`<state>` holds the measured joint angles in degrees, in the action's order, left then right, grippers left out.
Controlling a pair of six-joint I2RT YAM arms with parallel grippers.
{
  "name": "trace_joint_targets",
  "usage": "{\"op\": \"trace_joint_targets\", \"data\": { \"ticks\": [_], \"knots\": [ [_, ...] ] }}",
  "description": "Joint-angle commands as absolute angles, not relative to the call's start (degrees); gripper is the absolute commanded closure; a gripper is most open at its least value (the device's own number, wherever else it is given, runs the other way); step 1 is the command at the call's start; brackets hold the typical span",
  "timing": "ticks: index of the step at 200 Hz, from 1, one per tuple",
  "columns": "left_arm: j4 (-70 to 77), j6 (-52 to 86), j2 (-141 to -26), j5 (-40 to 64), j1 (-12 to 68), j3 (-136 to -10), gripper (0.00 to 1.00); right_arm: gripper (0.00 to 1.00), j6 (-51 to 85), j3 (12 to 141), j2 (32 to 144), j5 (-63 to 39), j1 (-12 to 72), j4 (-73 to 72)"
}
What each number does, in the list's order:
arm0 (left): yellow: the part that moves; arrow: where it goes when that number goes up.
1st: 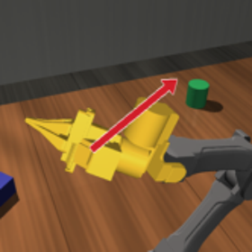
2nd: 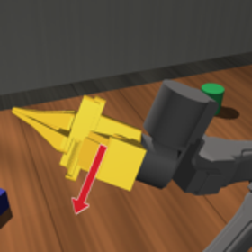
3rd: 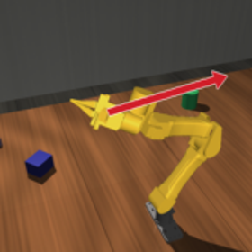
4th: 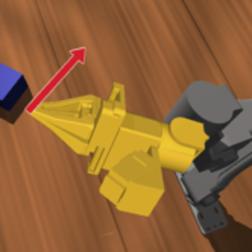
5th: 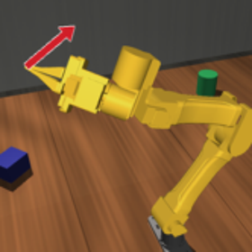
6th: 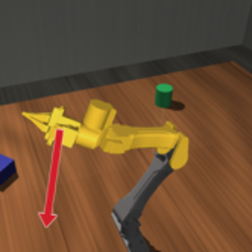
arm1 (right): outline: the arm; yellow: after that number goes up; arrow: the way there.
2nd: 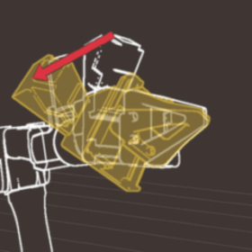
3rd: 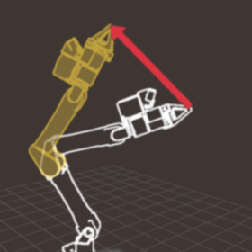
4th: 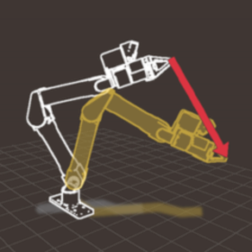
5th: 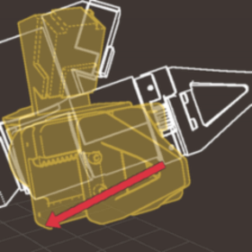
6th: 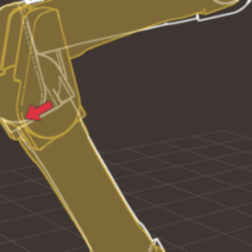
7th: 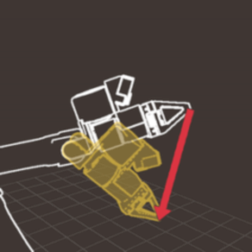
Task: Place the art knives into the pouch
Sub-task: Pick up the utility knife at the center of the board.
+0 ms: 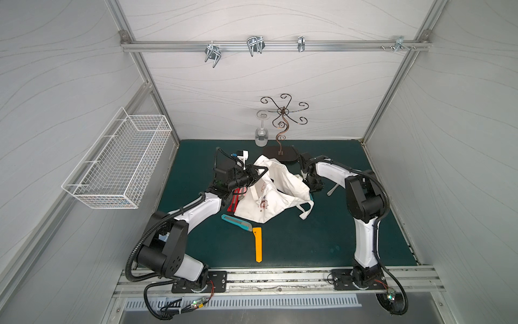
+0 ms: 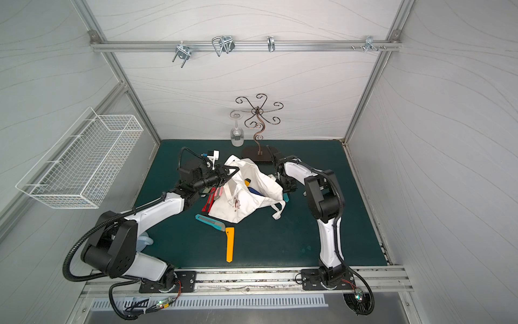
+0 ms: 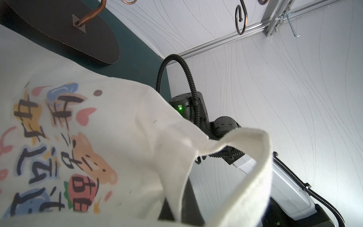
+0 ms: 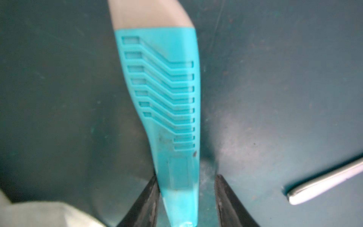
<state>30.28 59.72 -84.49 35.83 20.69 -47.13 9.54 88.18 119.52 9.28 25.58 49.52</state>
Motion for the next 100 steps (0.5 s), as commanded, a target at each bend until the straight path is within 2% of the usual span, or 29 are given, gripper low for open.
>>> {"op": "trace_joint_targets", "data": {
  "ticks": [1, 25, 62, 100],
  "knots": [
    [33.58, 59.23, -84.96, 36.45, 20.85, -49.13, 1.00, 0.52, 8.61, 87.59, 119.89, 6.73, 24.87, 51.22],
    [33.78, 59.41, -85.01, 36.47, 20.83, -49.13, 1.00, 0.56, 8.60, 86.75, 120.91, 4.62, 24.96, 50.28],
    [33.45, 59.24, -84.53, 36.44, 20.91, -49.13, 1.00, 0.80, 8.62, 87.26, 122.53, 4.29, 26.26, 50.58],
    [32.70, 58.96, -83.96, 36.62, 20.83, -49.41, 1.00, 0.83, 9.81, 88.76, 118.57, 7.87, 26.81, 52.36]
  ]
}}
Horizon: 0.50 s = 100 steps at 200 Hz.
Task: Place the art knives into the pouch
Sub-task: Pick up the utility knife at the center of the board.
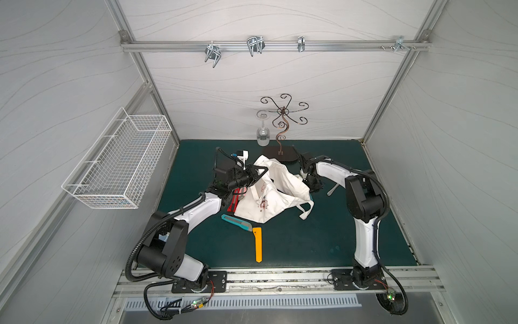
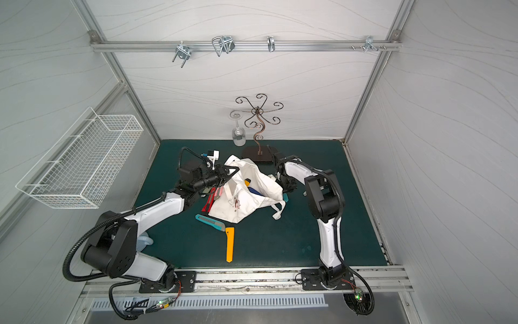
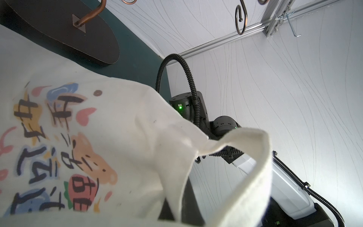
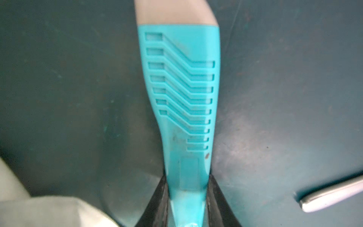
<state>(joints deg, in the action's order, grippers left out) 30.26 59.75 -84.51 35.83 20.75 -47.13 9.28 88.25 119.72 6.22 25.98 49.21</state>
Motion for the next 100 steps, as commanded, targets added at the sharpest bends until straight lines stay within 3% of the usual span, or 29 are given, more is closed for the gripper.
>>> {"op": "trace_joint_targets", "data": {
  "ticks": [1, 60, 100],
  "knots": [
    [32.65, 58.97, -83.95, 36.63, 20.87, -49.44, 1.00, 0.83, 9.83, 88.76, 118.30, 7.93, 26.81, 52.37],
    [32.08, 58.51, -84.02, 36.47, 20.85, -50.17, 1.00, 0.82, 11.13, 91.81, 103.00, 16.52, 27.54, 59.46],
    [32.11, 58.33, -85.03, 36.23, 20.83, -50.88, 1.00, 0.82, 12.59, 91.94, 94.34, 20.53, 32.85, 63.73]
  ]
}}
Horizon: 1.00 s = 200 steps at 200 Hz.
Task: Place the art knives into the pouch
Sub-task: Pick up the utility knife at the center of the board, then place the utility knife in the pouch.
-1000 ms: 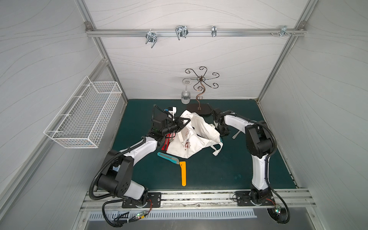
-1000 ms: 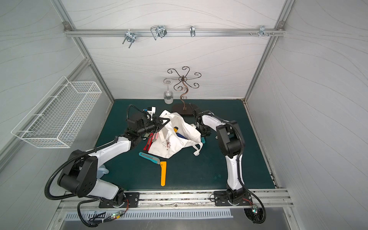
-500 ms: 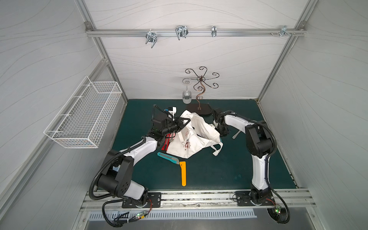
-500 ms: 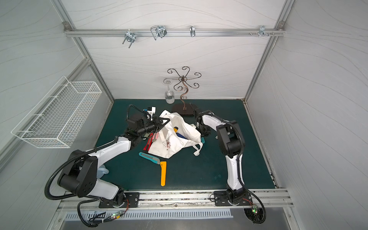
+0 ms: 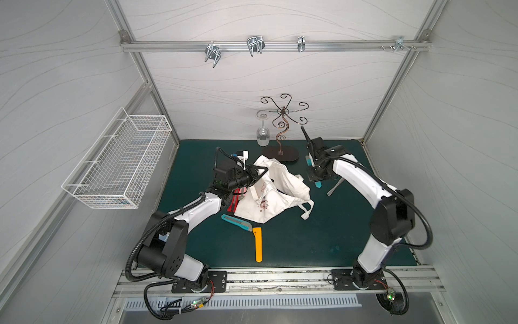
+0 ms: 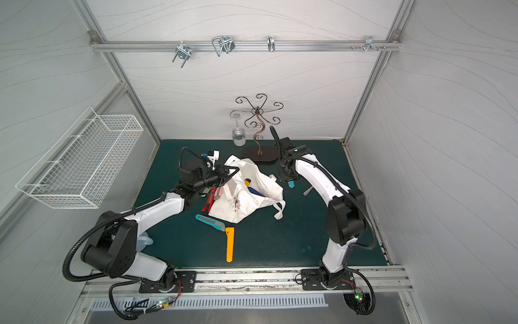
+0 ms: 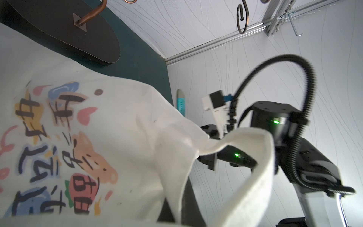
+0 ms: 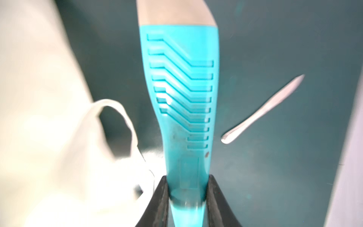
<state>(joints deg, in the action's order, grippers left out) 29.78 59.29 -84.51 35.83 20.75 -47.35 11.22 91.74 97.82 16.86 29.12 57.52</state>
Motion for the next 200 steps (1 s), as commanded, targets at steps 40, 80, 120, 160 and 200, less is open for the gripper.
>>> {"op": "trace_joint_targets", "data": {
  "ticks": [40, 80, 120, 160, 200],
  "knots": [
    [32.48, 58.61, -85.35, 36.29, 20.83, -51.16, 1.00, 0.82, 14.18, 89.01, 87.17, 19.48, 40.82, 66.76],
    [32.29, 58.33, -85.31, 36.18, 20.83, -50.98, 1.00, 0.81, 15.10, 86.75, 81.28, 13.98, 46.11, 67.59],
    [33.06, 58.77, -85.74, 36.21, 20.89, -50.89, 1.00, 0.80, 15.32, 86.77, 80.78, 9.76, 48.54, 66.87],
    [33.20, 58.97, -85.18, 36.37, 20.91, -50.54, 1.00, 0.79, 12.70, 89.28, 85.84, 8.28, 48.52, 64.44],
    [33.13, 58.84, -84.40, 36.50, 20.92, -50.19, 1.00, 0.78, 9.80, 94.86, 93.69, 6.28, 47.46, 63.61]
  ]
}}
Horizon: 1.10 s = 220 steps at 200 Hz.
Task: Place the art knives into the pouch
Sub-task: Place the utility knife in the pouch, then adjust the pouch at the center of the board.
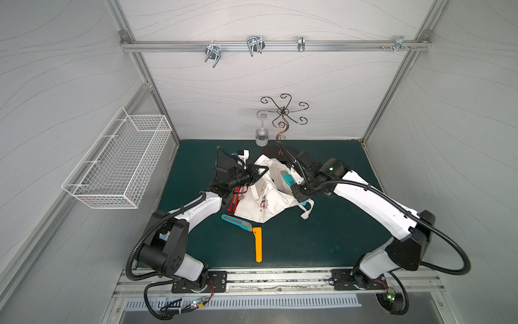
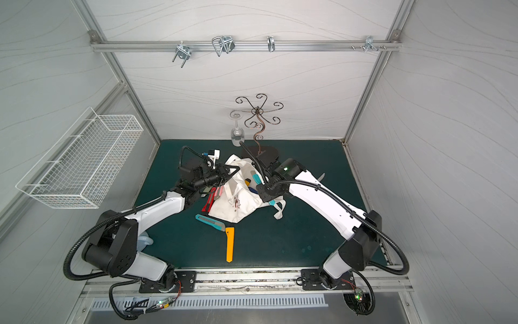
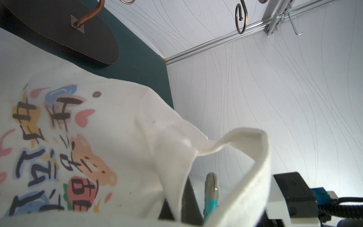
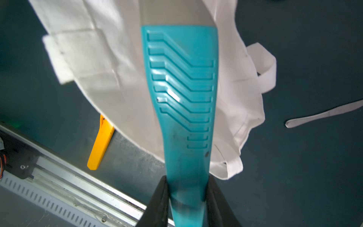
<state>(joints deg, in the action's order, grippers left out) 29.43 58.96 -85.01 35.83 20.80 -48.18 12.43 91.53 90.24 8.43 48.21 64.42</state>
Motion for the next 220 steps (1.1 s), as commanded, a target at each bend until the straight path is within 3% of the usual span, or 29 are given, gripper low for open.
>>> {"op": "trace_joint_targets", "data": {
  "ticks": [1, 33, 48, 71, 93, 123, 171, 187, 220],
  "knots": [
    [33.13, 58.78, -84.39, 36.49, 20.92, -50.19, 1.00, 0.78, 9.74, 94.98, 93.87, 6.26, 47.37, 63.58],
    [33.97, 58.99, -84.02, 36.47, 20.92, -49.30, 1.00, 0.77, 8.21, 100.58, 99.23, 4.97, 42.87, 62.56],
    [34.16, 59.24, -84.02, 36.47, 20.92, -49.02, 1.00, 0.61, 7.24, 103.53, 101.54, 5.20, 41.38, 61.76],
    [33.92, 59.24, -83.96, 36.70, 20.92, -49.23, 1.00, 0.56, 6.10, 105.35, 103.49, 5.98, 40.01, 60.22],
    [33.50, 59.04, -83.85, 36.66, 20.92, -49.43, 1.00, 0.35, 6.63, 103.10, 101.26, 5.92, 39.20, 58.57],
    [33.49, 58.98, -83.94, 36.61, 20.92, -49.36, 1.00, 0.29, 9.67, 95.21, 95.97, 6.08, 36.47, 56.89],
    [33.37, 59.19, -83.85, 36.71, 20.92, -49.57, 1.00, 0.14, 12.79, 80.04, 90.97, -7.76, 28.62, 47.94],
    [32.86, 58.88, -83.66, 36.70, 20.92, -49.74, 1.00, 0.02, 12.91, 78.31, 91.50, -10.57, 26.95, 45.79],
    [32.52, 58.89, -83.50, 36.70, 20.92, -50.10, 1.00, 0.01, 14.85, 76.07, 94.53, -20.90, 24.25, 41.24]
  ]
}}
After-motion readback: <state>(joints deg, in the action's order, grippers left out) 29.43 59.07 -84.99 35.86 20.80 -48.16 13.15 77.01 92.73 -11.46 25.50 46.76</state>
